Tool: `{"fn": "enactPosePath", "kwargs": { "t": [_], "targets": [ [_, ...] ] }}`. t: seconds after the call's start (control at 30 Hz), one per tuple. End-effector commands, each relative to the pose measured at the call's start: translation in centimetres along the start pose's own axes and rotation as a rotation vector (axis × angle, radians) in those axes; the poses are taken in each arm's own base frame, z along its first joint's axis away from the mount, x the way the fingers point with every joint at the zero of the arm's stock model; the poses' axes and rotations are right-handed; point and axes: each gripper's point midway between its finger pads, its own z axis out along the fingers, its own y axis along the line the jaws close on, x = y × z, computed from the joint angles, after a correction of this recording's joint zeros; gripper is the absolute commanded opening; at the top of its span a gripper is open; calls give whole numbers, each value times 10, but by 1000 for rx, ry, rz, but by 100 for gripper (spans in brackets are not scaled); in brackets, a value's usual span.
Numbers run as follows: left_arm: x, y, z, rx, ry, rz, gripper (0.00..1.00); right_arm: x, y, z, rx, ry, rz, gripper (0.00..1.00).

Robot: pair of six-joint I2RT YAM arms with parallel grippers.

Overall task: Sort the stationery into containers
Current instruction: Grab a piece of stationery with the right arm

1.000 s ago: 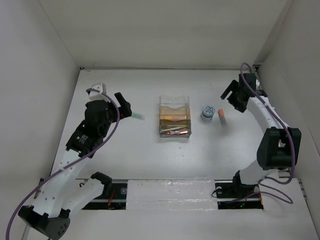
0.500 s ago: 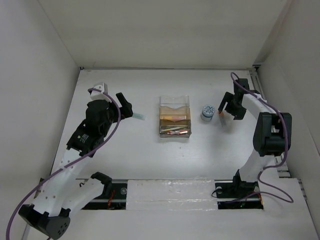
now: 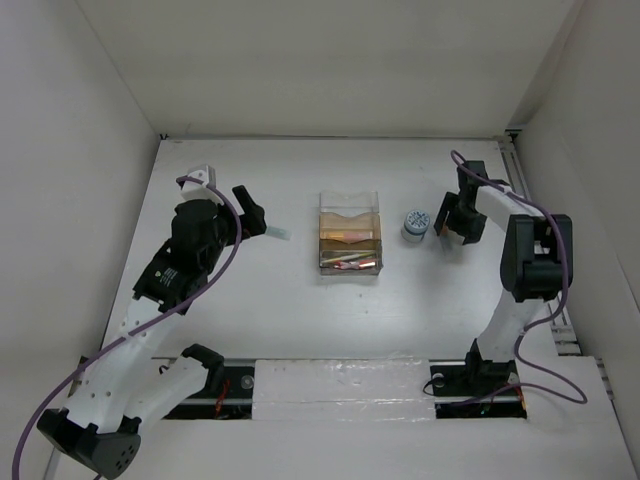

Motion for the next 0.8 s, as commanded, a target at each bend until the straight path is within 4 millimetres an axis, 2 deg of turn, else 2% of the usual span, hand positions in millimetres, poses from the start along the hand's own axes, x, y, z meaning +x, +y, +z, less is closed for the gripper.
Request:
{"fn": "enactPosePath", "kwargs": {
  "t": [0.0,0.1,0.23,0.27,0.33,0.47,0.5,0.57,0.67,0.7,0.77],
  "targets": [
    [-9,-5,-3,21,-24,3,99,-7,4,-4,7,-9,-31,74],
    [-9,-5,-3,21,-24,3,99,-5,8,1,-5,9,-33,63],
    [-8,-6,-3,29,-20,4,99,3,5,14,10,45,-47,58],
    [-8,-6,-3,29,-20,4,99,3,5,14,10,46,-47,48],
    [-10,-8,-3,34,-28,1,99,1,5,16,21,43,-47,43],
    [-12,-7,-5,38,-36,8,99,5,4,22,28,60,-50,12],
    [-12,-7,-5,38,-36,8,99,5,4,22,28,60,-50,0],
    [-12,-7,-5,38,-36,8,99,1,5,16,18,37,-34,0],
    [-12,-7,-5,38,-36,8,99,-24,8,-10,-11,-70,32,0],
    [-9,-6,-4,34,-28,10,99,-33,5,-30,-31,-121,66,0],
    [-8,-6,-4,34,-28,10,99,-52,9,-57,-67,-217,127,0]
  ]
}}
